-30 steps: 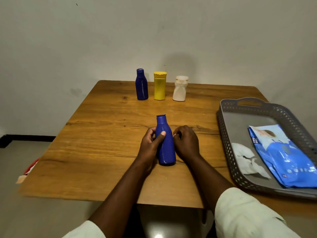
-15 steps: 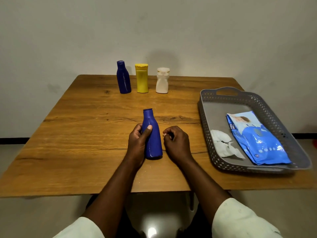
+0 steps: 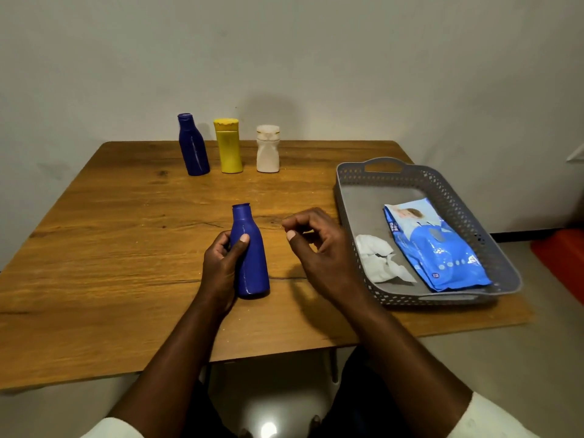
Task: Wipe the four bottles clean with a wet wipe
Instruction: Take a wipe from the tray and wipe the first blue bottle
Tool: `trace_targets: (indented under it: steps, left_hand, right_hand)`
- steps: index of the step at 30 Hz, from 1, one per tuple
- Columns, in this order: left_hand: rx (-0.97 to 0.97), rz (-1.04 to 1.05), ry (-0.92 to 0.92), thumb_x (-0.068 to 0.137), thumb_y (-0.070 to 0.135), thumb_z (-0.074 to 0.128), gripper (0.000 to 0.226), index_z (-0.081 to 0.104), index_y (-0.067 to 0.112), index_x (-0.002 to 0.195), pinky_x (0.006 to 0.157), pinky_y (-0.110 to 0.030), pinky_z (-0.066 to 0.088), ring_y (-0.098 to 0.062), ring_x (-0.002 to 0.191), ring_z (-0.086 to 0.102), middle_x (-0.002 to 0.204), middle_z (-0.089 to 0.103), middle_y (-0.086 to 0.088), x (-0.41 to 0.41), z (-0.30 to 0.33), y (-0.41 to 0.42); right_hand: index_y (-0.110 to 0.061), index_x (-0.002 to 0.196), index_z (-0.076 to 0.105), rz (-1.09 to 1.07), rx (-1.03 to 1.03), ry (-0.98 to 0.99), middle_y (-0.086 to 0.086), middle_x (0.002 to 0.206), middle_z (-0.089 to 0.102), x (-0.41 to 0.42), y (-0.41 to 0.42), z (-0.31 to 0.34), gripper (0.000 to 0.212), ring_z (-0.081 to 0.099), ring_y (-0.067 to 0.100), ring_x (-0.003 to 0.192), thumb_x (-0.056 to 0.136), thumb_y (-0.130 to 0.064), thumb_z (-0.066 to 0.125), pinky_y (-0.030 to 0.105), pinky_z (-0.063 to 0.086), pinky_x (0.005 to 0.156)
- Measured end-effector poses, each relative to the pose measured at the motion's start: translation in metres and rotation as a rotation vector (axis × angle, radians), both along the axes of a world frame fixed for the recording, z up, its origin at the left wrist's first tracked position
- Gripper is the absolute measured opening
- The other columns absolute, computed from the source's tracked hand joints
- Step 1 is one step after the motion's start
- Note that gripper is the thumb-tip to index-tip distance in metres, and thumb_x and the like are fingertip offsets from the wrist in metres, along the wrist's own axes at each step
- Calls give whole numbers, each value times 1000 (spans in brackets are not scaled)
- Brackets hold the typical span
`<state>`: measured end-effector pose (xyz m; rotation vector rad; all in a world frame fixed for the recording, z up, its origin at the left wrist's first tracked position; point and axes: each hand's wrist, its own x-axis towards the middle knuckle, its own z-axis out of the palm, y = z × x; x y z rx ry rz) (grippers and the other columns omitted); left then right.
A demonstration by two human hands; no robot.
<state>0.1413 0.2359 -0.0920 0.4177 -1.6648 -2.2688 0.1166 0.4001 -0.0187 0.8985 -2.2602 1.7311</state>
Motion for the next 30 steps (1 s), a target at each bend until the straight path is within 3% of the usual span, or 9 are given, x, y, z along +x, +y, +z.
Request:
trace_targets:
  steps: [6, 9, 11, 15, 20, 27, 30]
  left_hand:
    - [6, -21, 1, 81, 33, 64, 33, 57, 21, 111, 67, -33, 54, -17, 84, 63, 95, 66, -2, -1, -1, -1]
    - [-2, -18, 11, 81, 33, 65, 31, 57, 21, 109, 64, -30, 55, -14, 81, 63, 93, 66, 0, 0, 1, 0]
    - [-16, -19, 14, 79, 33, 62, 33, 57, 20, 108, 62, -27, 55, -11, 78, 64, 92, 65, 1, 1, 1, 0]
    - [-25, -20, 14, 81, 33, 63, 32, 56, 19, 109, 61, -27, 55, -12, 79, 63, 93, 65, 0, 1, 1, 0]
    - [-15, -11, 17, 87, 24, 57, 24, 56, 18, 110, 63, -29, 55, -14, 81, 63, 95, 64, -2, -1, 1, 1]
    - [-14, -21, 20, 81, 29, 60, 29, 56, 19, 108, 62, -27, 55, -11, 79, 64, 94, 65, 0, -1, 1, 1]
    - [-20, -19, 32, 87, 24, 57, 21, 56, 19, 107, 61, -26, 55, -10, 78, 64, 93, 65, 0, -1, 0, 1]
  right_hand:
    - [-16, 97, 66, -94, 111, 112, -2, 96, 65, -32, 68, 44, 12, 60, 5, 82, 88, -11, 61, 16, 50, 67]
    - [-18, 95, 68, -213, 295, 44, -10, 85, 64, -68, 108, 46, 13, 57, -1, 75, 88, -8, 64, 7, 44, 65]
    - [-15, 93, 69, -300, 506, 6, -8, 78, 62, -93, 136, 37, 9, 56, 4, 71, 88, -9, 64, 3, 39, 61]
    - [-18, 83, 69, -402, 823, -106, -1, 76, 62, -128, 188, 9, 11, 62, 24, 80, 84, -7, 66, 23, 40, 64]
    - [-19, 74, 67, -428, 948, -218, 3, 75, 65, -139, 213, -7, 15, 64, 27, 83, 79, -6, 68, 35, 47, 72]
    - [-14, 82, 75, -403, 1055, -212, 8, 89, 73, -145, 217, -14, 10, 64, 25, 87, 81, -6, 68, 33, 49, 76]
    - [-17, 89, 76, -407, 1126, -224, 6, 98, 73, -147, 215, -12, 11, 64, 24, 91, 82, -11, 70, 37, 53, 82]
